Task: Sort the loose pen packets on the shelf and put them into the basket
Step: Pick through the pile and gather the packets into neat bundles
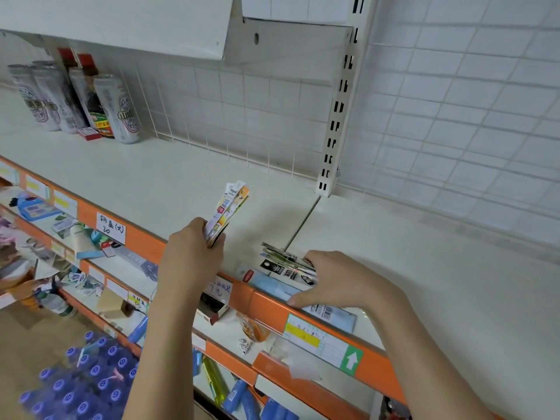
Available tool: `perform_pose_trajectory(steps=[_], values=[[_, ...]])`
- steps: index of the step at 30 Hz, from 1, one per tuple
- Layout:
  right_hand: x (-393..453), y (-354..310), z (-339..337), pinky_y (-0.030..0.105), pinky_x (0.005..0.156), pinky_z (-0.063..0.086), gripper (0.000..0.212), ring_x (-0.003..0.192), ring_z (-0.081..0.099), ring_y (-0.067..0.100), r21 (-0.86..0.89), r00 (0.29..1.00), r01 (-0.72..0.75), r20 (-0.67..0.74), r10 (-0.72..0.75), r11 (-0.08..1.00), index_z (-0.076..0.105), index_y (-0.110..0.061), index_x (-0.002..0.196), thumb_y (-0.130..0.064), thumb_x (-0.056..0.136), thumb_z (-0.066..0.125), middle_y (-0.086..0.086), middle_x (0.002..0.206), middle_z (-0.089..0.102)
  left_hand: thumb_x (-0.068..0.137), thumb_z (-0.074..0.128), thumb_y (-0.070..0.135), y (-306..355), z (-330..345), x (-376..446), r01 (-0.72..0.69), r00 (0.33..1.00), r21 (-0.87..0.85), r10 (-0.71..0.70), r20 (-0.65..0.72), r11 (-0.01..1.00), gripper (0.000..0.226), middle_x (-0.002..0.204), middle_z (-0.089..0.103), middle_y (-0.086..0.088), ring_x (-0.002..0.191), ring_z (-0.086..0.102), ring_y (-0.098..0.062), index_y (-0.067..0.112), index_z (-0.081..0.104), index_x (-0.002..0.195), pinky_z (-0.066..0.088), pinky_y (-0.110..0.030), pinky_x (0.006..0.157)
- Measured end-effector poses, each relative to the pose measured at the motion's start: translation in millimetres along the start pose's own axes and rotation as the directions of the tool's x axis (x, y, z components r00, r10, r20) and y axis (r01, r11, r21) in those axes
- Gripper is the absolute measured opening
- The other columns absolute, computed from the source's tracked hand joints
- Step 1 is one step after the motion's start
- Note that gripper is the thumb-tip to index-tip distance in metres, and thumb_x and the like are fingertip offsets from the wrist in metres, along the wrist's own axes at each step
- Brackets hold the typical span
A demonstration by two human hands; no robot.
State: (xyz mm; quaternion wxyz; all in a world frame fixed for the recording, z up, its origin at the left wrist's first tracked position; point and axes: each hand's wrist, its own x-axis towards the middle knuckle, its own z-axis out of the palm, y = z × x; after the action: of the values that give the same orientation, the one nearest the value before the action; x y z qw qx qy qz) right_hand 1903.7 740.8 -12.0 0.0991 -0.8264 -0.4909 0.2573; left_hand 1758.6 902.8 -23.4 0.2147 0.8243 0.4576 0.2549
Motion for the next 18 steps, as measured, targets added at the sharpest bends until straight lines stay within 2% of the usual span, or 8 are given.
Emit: perform_pose_trajectory(steps=[5,8,12,15,17,18], values=[[2.2,10.3,-5.5,0.03,0.061,0.043,0.033,0.073,0.057,0.021,-0.025,0.993,-0.042,-0.112,0.039,0.999,0.06,-0.01,0.092,-0.04,0.081,0.066,0.003,0.08,0.058,0.09,0.055,0.024,9.2,1.6,1.5,-0.015,1.0,-0.038,0.015,-0.015,0.999,0.024,0.056,0.043,-0.001,0.051,0.039,-0.017,0.008,0.045,0.075,0.026,-0.027,0.045],[-4.9,22.2,-11.1,0.03,0.06,0.04,0.023,0.079,0.059,0.025,-0.07,0.978,-0.097,-0.19,0.082,0.993,0.058,-0.012,0.087,-0.035,0.083,0.059,0.002,0.079,0.055,0.09,0.055,0.026,22.5,3.5,2.7,-0.037,0.999,-0.041,0.037,-0.007,0.998,0.02,0.06,0.046,-0.001,0.056,0.043,-0.024,0.008,0.049,0.083,0.028,-0.028,0.047],[-23.3,43.1,-24.3,0.036,0.066,0.048,0.017,0.077,0.061,0.029,0.077,0.932,-0.14,-0.328,0.157,0.987,0.049,-0.011,0.088,-0.027,0.085,0.052,0.005,0.088,0.064,0.089,0.055,0.026,48.9,11.0,5.1,-0.113,0.994,-0.076,0.113,0.006,0.991,0.021,0.06,0.047,-0.002,0.058,0.044,-0.028,0.007,0.049,0.082,0.028,-0.027,0.046],[-44.4,56.4,-37.9,0.034,0.065,0.043,0.019,0.08,0.058,0.029,0.167,0.83,-0.173,-0.505,0.235,0.971,0.042,-0.02,0.099,-0.031,0.087,0.054,-0.001,0.086,0.061,0.09,0.055,0.025,77.5,19.8,2.9,-0.171,0.984,-0.143,0.177,0.027,0.975,0.019,0.061,0.049,-0.002,0.059,0.044,-0.026,0.007,0.05,0.084,0.03,-0.03,0.048],[-60.4,66.7,-46.3,0.033,0.069,0.042,0.033,0.085,0.058,0.026,0.227,0.703,-0.22,-0.638,0.315,0.949,0.045,-0.023,0.11,-0.041,0.086,0.058,-0.004,0.086,0.06,0.09,0.056,0.022,100.7,26.8,-1.9,-0.194,0.977,-0.234,0.208,0.037,0.953,0.016,0.062,0.049,0.0,0.058,0.046,-0.023,0.008,0.05,0.086,0.032,-0.031,0.05],[-68.7,73.1,-50.3,0.033,0.069,0.043,0.033,0.085,0.059,0.026,0.274,0.623,-0.229,-0.696,0.357,0.934,0.048,-0.024,0.106,-0.046,0.084,0.06,-0.006,0.083,0.06,0.09,0.056,0.022,112.8,30.5,-5.2,-0.2,0.975,-0.282,0.22,0.041,0.938,0.015,0.061,0.048,0.002,0.057,0.046,-0.019,0.008,0.05,0.087,0.033,-0.029,0.049]])
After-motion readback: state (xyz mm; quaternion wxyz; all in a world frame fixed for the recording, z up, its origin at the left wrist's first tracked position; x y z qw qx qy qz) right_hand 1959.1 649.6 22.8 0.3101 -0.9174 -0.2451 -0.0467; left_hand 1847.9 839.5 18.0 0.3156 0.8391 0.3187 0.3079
